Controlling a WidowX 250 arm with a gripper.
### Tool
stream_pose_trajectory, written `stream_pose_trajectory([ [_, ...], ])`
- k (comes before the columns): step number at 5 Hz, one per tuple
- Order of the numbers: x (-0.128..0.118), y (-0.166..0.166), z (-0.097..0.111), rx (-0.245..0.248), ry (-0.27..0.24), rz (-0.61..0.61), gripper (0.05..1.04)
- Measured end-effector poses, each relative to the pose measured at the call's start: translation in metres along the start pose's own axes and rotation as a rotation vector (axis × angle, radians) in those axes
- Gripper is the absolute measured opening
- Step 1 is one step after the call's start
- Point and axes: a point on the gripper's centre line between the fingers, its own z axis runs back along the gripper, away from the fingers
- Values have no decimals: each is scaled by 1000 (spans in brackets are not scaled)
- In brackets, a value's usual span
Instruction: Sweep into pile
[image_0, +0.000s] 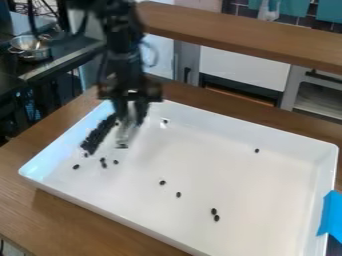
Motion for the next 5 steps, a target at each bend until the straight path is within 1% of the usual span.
stream_pose_trajectory([
  [1, -20, -36, 5, -6, -4, -9, 367],
  [2, -43, -77, 0, 10, 10, -20, 367],
  [3, -62, -117, -1, -7, 14, -11, 367],
  [4, -66, -131, -10, 6, 12, -4, 367],
  [5, -78, -152, -20, 9, -3, -31, 367],
])
